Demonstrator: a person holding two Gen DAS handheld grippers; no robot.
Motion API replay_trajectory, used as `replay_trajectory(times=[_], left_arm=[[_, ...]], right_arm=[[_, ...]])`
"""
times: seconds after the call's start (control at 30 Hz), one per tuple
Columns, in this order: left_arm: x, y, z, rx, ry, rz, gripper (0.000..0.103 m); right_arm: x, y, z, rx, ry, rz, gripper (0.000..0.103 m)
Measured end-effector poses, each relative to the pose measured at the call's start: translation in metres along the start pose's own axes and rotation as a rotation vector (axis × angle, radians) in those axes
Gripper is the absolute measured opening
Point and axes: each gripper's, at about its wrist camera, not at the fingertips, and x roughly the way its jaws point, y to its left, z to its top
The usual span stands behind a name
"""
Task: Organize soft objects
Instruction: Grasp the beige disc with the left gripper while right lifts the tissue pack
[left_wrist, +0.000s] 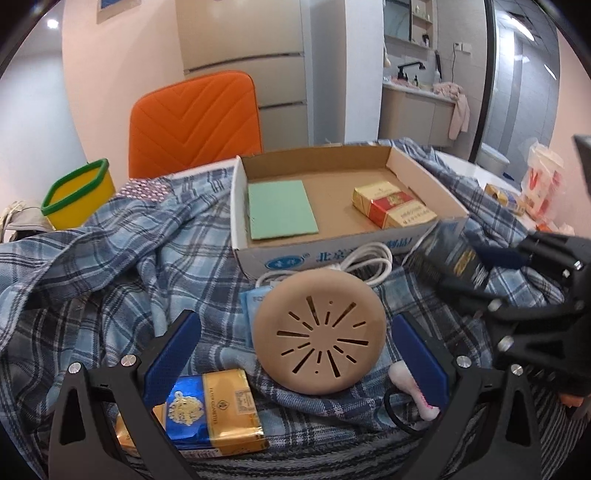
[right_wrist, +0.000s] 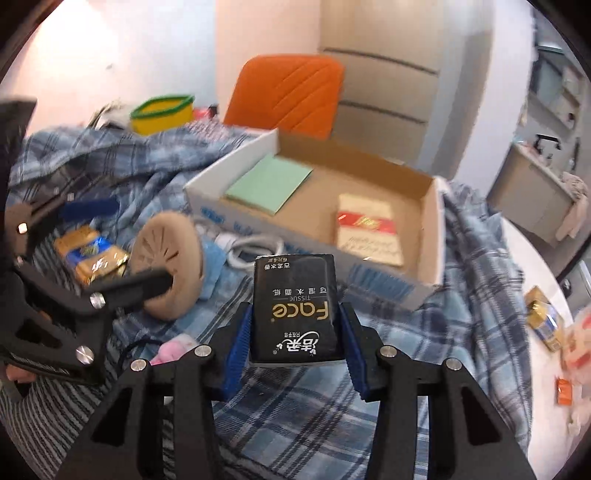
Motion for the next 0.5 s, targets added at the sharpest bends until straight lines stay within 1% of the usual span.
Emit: replay_trajectory(times=[0.1,0.17,0.3,0.43,0.47,0.5], left_arm=[[0.007,0.000,0.005,0.010,0.043,-0.024,0.103],[0.011,0.000,0.008,0.010,0.061,-0.025,0.103],[0.026,-0.001,0.009,0.020,0.131,-0.043,0.103],[0.034,-0.006,0.005,0.042,0.170,-0.028,0.103],[0.035,-0.007,0.005,0.042,0.176,-0.028,0.101],[0.036,-0.007,0.004,0.040,0.179,-0.038,0.095]], right_arm=[[-0.005,-0.008,0.001,0.039,-0.018,-0.001,0.049],[-0.002,-0.011,0.002,0.052,-0.006,0.005,0.049],[0.001,-0.014,0.002,0.063,0.014,0.011,0.049],[0.004,-0.011,0.002,0.057,0.016,0.012,0.049],[0.004,-0.011,0.002,0.058,0.015,0.012,0.049],[0.004,-0.011,0.002,0.059,0.017,0.013,0.049]])
